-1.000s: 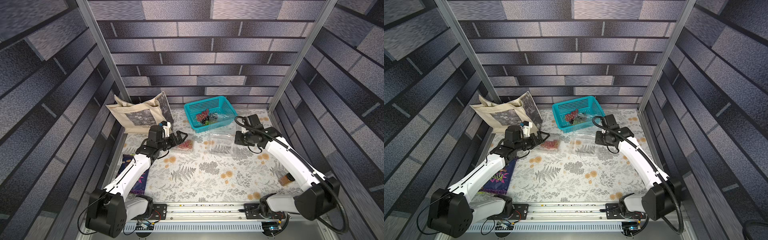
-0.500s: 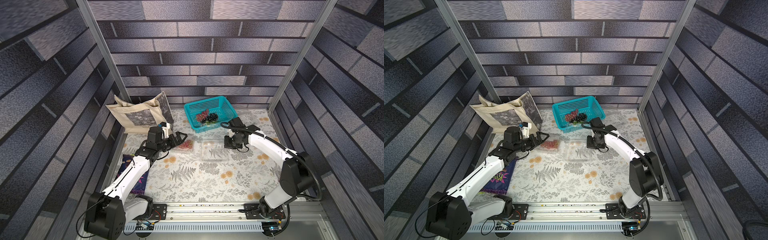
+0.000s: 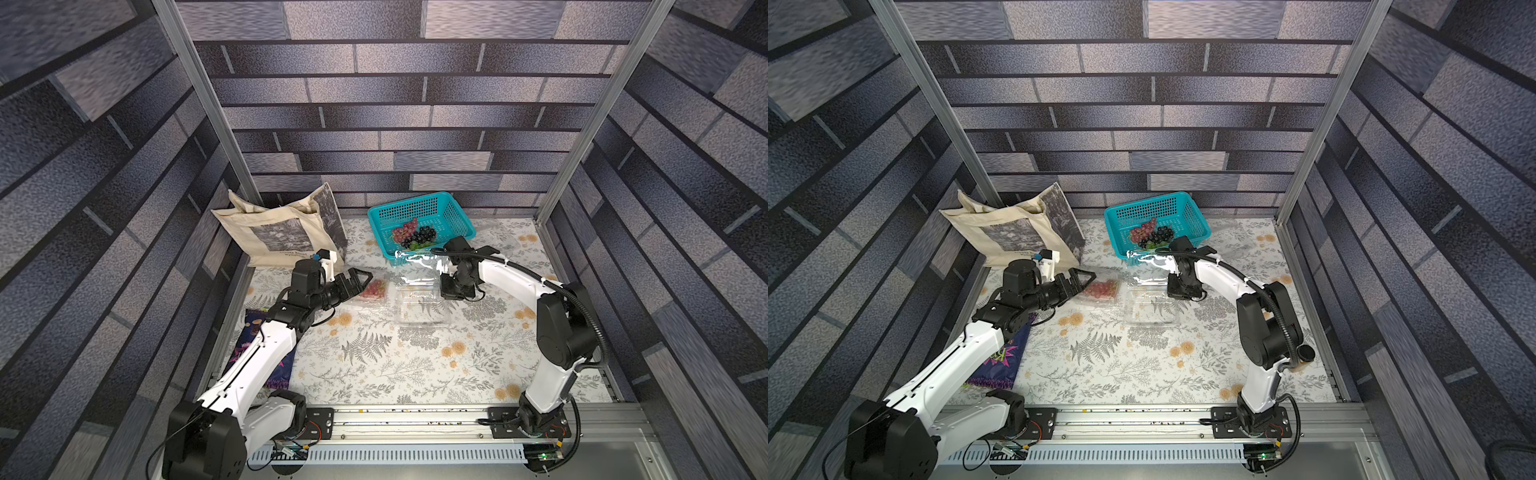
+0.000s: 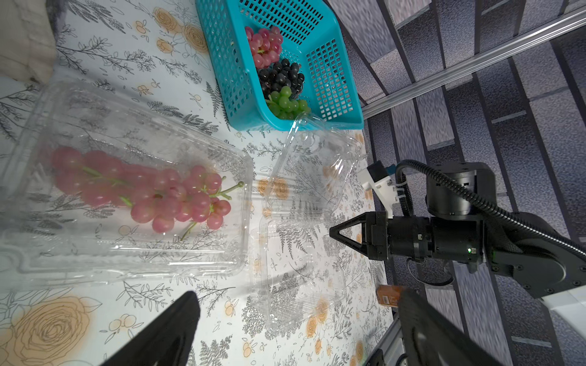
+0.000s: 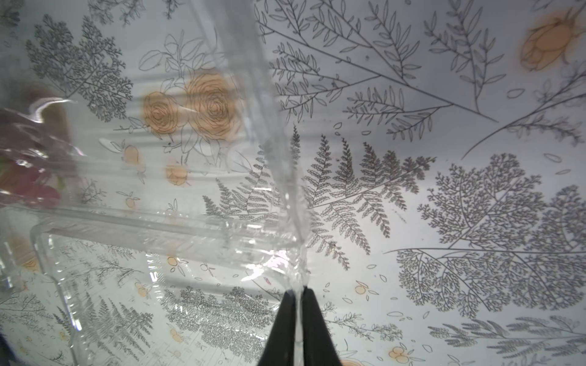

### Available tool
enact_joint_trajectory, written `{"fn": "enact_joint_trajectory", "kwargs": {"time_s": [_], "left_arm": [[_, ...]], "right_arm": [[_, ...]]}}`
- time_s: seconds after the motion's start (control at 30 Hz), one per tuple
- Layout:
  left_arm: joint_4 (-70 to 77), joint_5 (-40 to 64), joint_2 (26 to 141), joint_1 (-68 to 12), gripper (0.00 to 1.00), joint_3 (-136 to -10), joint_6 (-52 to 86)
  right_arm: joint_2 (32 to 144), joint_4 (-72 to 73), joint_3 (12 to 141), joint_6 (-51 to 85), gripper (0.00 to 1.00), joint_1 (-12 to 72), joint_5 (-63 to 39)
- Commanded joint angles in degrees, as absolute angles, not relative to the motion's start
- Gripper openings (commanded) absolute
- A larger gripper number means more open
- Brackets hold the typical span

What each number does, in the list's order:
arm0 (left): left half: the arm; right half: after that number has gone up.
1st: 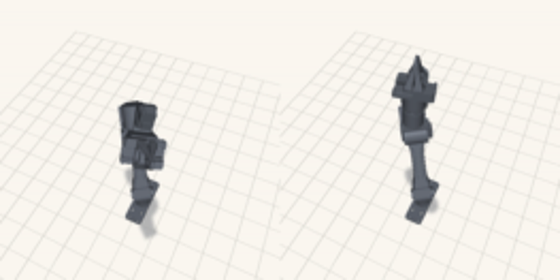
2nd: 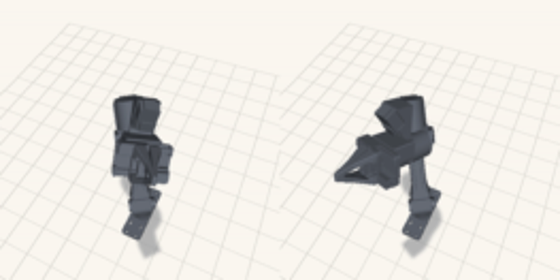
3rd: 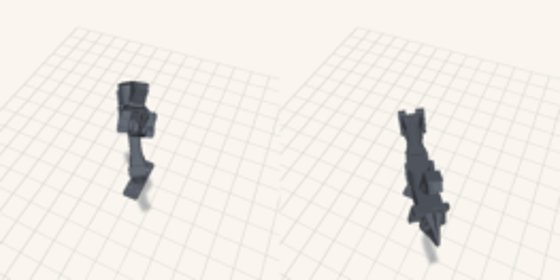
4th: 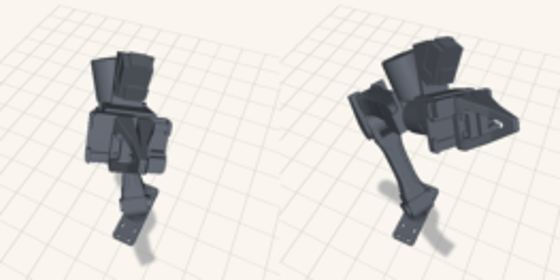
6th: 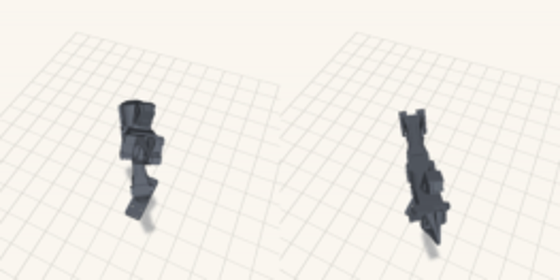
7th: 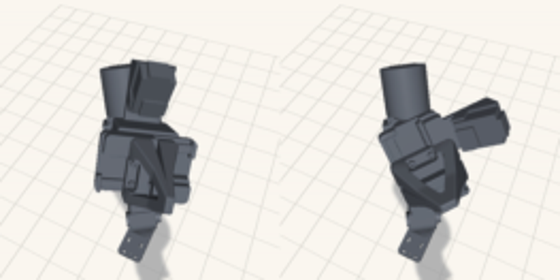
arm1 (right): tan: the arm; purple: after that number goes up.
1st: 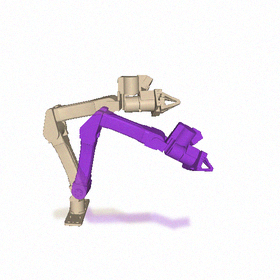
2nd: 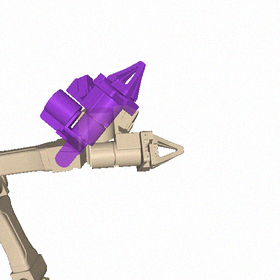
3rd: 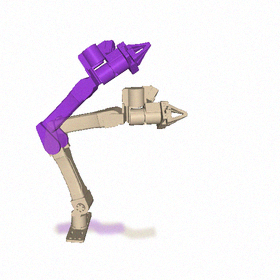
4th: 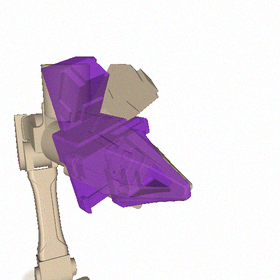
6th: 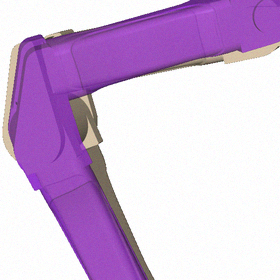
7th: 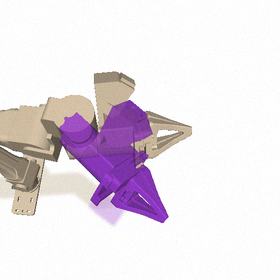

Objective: Pack grapes into containers
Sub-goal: Place the packing box at the center of the board.

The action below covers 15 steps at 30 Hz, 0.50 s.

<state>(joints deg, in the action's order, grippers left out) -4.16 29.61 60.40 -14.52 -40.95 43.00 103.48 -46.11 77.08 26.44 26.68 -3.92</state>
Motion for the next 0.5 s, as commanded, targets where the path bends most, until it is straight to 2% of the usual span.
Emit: {"fn": "enact_joint_trajectory", "kwargs": {"time_s": [0.0,0.1,0.17,0.23,0.27,0.37,0.47], "left_arm": [[-6.1,30.0,57.8,-14.9,1.00,-39.6,44.2],[-7.2,30.1,56.6,-14.7,1.00,-39.7,44.3],[-9.4,29.6,56.3,-14.7,1.00,-40.0,44.8],[-9.7,30.1,56.6,-14.5,1.00,-40.3,45.3],[-9.7,30.4,56.9,-14.6,1.00,-40.6,45.3],[-11.0,31.6,58.0,-14.8,1.00,-41.7,46.0],[-13.9,32.3,57.1,-15.0,1.00,-42.7,45.2]], "right_arm": [[102.2,-47.9,78.9,28.0,0.14,27.1,-1.9],[101.4,-48.6,78.7,28.4,0.17,27.2,-1.2],[100.5,-48.3,77.9,28.9,0.34,27.6,-0.8],[99.2,-47.3,76.6,29.6,0.42,27.8,-0.4],[98.5,-46.4,75.9,30.0,0.50,27.8,-0.7],[95.9,-46.5,75.6,31.7,0.54,27.9,-0.3],[91.6,-45.6,74.8,34.6,0.64,28.2,-0.2]]}}
